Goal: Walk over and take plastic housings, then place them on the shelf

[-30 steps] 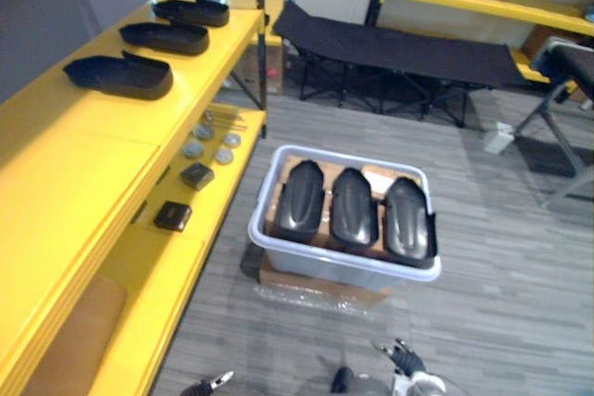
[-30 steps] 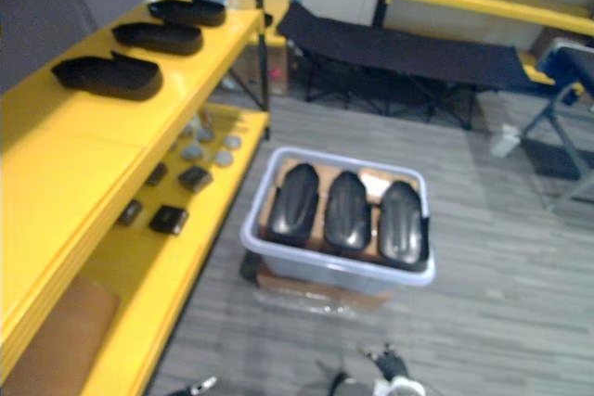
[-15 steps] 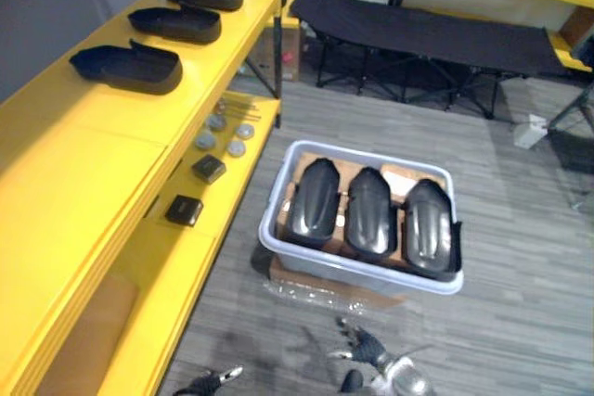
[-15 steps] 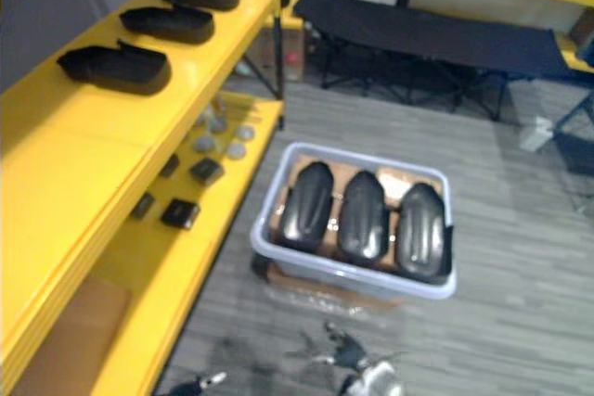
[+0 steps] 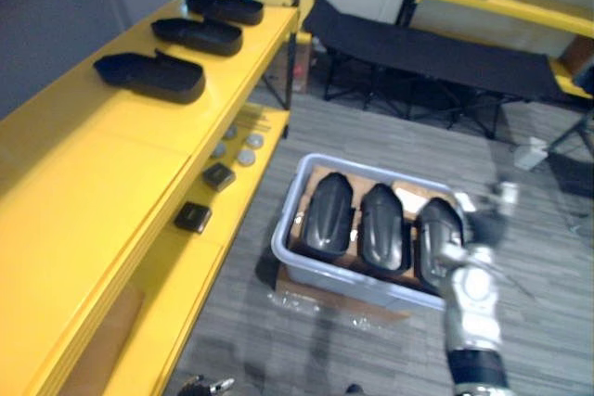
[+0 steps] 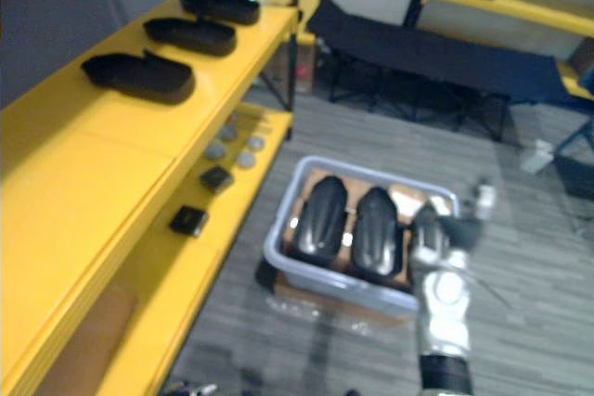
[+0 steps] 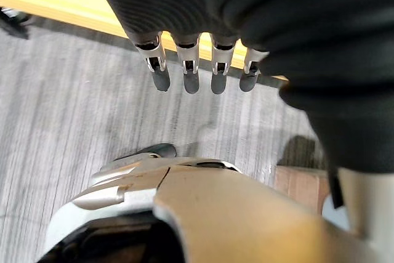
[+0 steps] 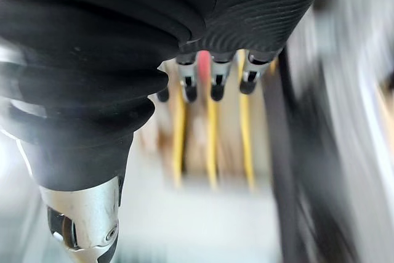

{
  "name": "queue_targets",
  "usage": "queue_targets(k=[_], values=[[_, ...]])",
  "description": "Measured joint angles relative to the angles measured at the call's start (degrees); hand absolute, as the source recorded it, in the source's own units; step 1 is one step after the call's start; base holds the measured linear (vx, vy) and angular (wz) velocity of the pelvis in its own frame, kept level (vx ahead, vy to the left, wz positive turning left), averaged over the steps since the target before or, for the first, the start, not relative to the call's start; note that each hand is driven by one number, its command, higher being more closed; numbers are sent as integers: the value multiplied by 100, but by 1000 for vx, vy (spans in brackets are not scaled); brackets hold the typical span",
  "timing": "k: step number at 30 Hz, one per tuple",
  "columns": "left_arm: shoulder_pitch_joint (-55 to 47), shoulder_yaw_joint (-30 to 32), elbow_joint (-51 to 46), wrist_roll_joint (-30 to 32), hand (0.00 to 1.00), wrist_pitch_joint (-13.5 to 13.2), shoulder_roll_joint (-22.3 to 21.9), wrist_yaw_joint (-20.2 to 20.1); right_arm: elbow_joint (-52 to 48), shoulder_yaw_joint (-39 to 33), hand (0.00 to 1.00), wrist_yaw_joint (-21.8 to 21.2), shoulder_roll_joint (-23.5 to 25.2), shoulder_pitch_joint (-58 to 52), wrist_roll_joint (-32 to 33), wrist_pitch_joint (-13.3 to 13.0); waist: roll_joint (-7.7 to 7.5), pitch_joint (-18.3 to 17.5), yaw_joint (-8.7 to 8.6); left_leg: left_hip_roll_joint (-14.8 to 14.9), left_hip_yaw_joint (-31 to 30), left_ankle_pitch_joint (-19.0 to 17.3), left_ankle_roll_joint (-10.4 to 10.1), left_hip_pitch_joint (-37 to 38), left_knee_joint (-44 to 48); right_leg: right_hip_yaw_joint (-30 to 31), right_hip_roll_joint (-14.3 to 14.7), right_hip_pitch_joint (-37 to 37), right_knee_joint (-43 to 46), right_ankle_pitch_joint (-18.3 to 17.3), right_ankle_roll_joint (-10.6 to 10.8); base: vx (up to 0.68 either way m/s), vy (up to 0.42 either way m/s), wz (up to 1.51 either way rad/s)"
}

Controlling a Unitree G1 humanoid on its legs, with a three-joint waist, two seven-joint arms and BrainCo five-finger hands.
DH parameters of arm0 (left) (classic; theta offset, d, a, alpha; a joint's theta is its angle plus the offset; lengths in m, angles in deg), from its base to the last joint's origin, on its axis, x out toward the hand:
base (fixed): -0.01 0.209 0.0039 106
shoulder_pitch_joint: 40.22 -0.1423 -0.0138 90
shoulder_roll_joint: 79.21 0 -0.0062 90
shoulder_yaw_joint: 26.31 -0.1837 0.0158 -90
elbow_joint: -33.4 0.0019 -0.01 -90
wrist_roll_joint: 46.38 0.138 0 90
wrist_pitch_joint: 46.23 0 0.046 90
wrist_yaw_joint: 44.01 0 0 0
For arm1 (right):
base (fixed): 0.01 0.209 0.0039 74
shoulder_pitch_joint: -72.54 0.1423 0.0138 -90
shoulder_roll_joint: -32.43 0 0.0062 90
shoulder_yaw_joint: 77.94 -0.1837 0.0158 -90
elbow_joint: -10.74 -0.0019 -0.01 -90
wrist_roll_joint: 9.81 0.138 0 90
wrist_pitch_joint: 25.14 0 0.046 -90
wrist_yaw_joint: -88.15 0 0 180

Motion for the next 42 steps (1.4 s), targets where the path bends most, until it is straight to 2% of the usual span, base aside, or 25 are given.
queue_targets(k=[3, 4, 5, 6, 8, 12, 13, 16, 18, 20, 24, 26, 28, 30, 34, 38, 42], values=[[-29, 143, -2, 256, 0, 1, -79, -25, 177, -226, 0, 308, -330, 3, 55, 135, 139, -29, -154, 54, -11, -1, -2, 16, -161, 43, 86, -34, -42, -8, 11, -44, -55, -14], [-33, 153, -9, 270, 0, 0, -89, -31, 227, -308, 0, 403, -369, 5, 55, 210, 155, -41, -152, 59, 2, 13, -19, 17, -242, 53, 106, -93, -55, -29, 39, -78, -66, -13], [-34, 159, -12, 271, 0, -3, -90, -36, 242, -329, 0, 434, -369, 3, 51, 260, 143, -34, -155, 53, 6, 30, -36, 11, -261, 54, 104, -102, -73, -44, 59, -102, -84, -15], [-62, 190, -8, 269, 0, -8, -87, -42, 272, -342, 0, 658, -369, 3, 31, 477, 91, -46, -162, 23, 14, 68, -59, -12, -281, 56, 74, -136, -82, -134, 147, -85, -75, -8], [-86, 209, -12, 265, 0, -35, -89, -42, 403, -508, 0, 963, -370, 10, 36, 680, 39, -82, -157, -31, 16, 164, -83, -4, -444, 52, 35, -182, -77, -293, 243, -61, -83, -1], [-192, 212, -20, 264, 0, -92, -132, -47, 820, -1203, 0, 1359, -375, 1, 59, 873, 101, -113, -178, -55, -18, 495, -123, 202, -940, 21, 94, -241, -4, -341, 195, -24, -52, 6], [-222, 211, -22, 266, 0, -91, -139, -68, 907, -1318, 0, 1395, -378, -8, 60, 891, 119, -124, -232, -52, -15, 548, -131, 231, -1039, 22, 112, -235, -1, -340, 194, -3, -18, -3], [-222, 208, -56, 266, 0, -92, -145, -223, 941, -1416, 0, 1390, -383, -67, 60, 892, 107, -116, -281, -44, 1, 558, -129, 185, -1027, 41, 101, -294, 17, -330, 194, -18, 0, -3], [-190, 203, -250, 248, 0, -104, -87, -267, 954, -1446, 0, 1407, -384, -47, 64, 889, 38, -57, -278, -37, -12, 483, -96, -141, -760, 49, 63, -500, 39, -295, 173, -71, 9, 4], [5, 207, -464, 213, 0, -124, -6, -265, 954, -1457, 0, 1447, -385, 193, 114, 870, -5, 252, -271, 14, -40, 315, -77, -727, -224, 66, 42, -827, 52, -230, 84, -136, -5, 4], [178, 230, -486, 181, 0, -143, 28, -248, 920, -1458, 0, 1535, -351, 551, 306, 840, -11, 653, -227, 109, -22, 117, -105, -1147, 278, 166, 124, -1091, 43, -139, 23, -51, -12, -5], [152, 349, -486, 123, 0, -188, -34, -225, 839, -1452, 0, 1521, -319, 525, 309, 840, 5, 647, -207, 196, 26, -46, -135, -1171, 486, 271, 191, -1084, 40, -138, 23, 71, -2, -33], [28, 458, -556, -28, 0, -330, -79, -145, 625, -1445, 0, 1248, -321, 415, 323, 813, 12, 644, -196, 319, 104, -310, -154, -1170, 804, 512, 306, -1080, 17, -145, 12, 103, 18, -59], [-53, 598, -576, -38, 0, -506, -153, -121, 415, -1427, 0, 859, -333, 203, 276, 585, 29, 634, -199, 388, 90, -581, -151, -1070, 1057, 794, 373, -1056, 3, -140, 19, 102, 64, -70], [-85, 591, -616, -18, 0, -615, -202, -10, 349, -1450, 0, 752, -340, -333, 273, 502, 110, 588, -300, 309, 92, -844, -54, -647, 1117, 993, 331, -762, 1, -136, 27, 92, 121, -36], [11, 594, -721, -8, 0, -579, -211, 36, 373, -1624, 0, 749, -301, -872, 275, 500, 174, 481, -447, 116, 136, -923, 62, -360, 1049, 1031, 137, -654, 122, -69, 70, 27, 151, -14], [62, 738, -724, -13, 0, -282, -168, 79, 469, -1620, 0, 624, -121, -957, 277, 419, 112, 221, -523, 79, 169, -933, 79, -293, 1014, 1011, 140, -691, 137, 74, -19, -8, 48, -19]])
